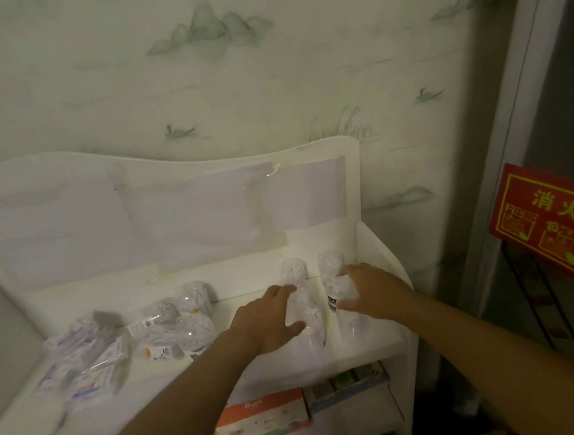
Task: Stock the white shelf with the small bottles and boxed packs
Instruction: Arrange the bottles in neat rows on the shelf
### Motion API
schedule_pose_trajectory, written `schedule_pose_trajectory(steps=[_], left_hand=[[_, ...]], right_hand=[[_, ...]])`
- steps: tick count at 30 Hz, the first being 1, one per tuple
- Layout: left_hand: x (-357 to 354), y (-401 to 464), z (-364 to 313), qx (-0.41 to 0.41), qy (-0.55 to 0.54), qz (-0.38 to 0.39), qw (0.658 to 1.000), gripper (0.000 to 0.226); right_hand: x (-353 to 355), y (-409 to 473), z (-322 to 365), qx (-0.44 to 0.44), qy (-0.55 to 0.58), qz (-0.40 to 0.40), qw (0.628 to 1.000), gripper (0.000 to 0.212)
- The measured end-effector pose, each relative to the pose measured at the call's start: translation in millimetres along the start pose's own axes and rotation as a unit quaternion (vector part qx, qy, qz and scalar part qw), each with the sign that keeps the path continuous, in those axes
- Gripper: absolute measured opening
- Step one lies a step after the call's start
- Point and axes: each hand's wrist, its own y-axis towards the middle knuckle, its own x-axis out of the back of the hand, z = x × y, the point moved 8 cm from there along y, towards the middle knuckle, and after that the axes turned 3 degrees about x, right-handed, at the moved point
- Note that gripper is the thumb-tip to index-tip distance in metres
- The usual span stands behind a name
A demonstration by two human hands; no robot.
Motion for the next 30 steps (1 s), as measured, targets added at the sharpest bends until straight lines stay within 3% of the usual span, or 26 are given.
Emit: schedule_pose_trajectory(steps=[7,14,22,30], left_hand=[[65,-31,89,0.071,0.07,-0.027,0.995,0.049],[73,-88,200,0.15,0.129,0.002,0.98,0.042],[57,-86,263,0.128,0.123,0.02,0.984,0.041],[40,-56,317,0.095,0.049,0.016,0.994,0.045]], right_hand=[[29,21,66,0.078,-0.017,-0.037,0.996,0.051],[-23,42,158,0.146,0.0,0.029,0.989,0.051],[-72,83,215,0.143,-0.018,0.074,0.987,0.056],[-101,129,253,0.091,-0.001,0.06,0.994,0.05]])
